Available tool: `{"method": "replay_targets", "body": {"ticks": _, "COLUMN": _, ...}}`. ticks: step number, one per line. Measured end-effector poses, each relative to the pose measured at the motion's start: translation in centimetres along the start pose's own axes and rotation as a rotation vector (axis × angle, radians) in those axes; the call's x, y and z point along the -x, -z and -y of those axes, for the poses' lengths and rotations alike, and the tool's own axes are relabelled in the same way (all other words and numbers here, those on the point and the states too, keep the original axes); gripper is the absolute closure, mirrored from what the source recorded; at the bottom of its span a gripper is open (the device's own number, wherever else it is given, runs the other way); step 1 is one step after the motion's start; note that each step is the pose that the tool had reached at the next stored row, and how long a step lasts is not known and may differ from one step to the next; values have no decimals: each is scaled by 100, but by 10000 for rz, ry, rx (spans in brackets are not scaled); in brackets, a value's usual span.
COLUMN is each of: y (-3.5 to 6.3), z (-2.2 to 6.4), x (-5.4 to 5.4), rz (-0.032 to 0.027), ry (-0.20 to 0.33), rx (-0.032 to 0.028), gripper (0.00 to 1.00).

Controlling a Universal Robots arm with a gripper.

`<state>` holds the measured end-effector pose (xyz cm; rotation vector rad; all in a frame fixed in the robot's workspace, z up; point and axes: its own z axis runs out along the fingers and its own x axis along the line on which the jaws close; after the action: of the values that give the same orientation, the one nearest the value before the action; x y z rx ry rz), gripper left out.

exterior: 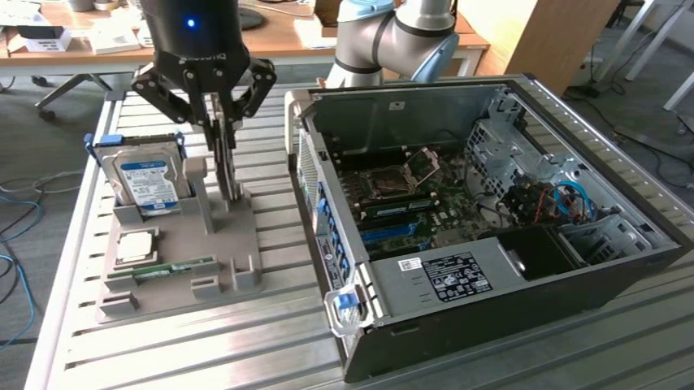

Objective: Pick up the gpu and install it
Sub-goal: 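Pick up the gpu and move the gpu toward the slot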

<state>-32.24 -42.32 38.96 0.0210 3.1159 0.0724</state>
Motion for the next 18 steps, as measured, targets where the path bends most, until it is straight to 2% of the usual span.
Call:
{"method": "replay_targets", "body": {"ticks": 7, "y": 176, "z": -8, "x": 4, "rz": 9, "ry": 0, "rx": 9, "gripper": 73}}
{"method": "replay_targets", "body": {"ticks": 14, "y": 265, "z": -12, "x": 6, "rz": 12, "ry": 1, "rx": 12, "gripper": 73}}
{"method": "replay_targets", "body": {"ticks": 18, "y": 267, "z": -13, "x": 7, "rz": 12, "ry": 0, "rx": 12, "gripper": 73}}
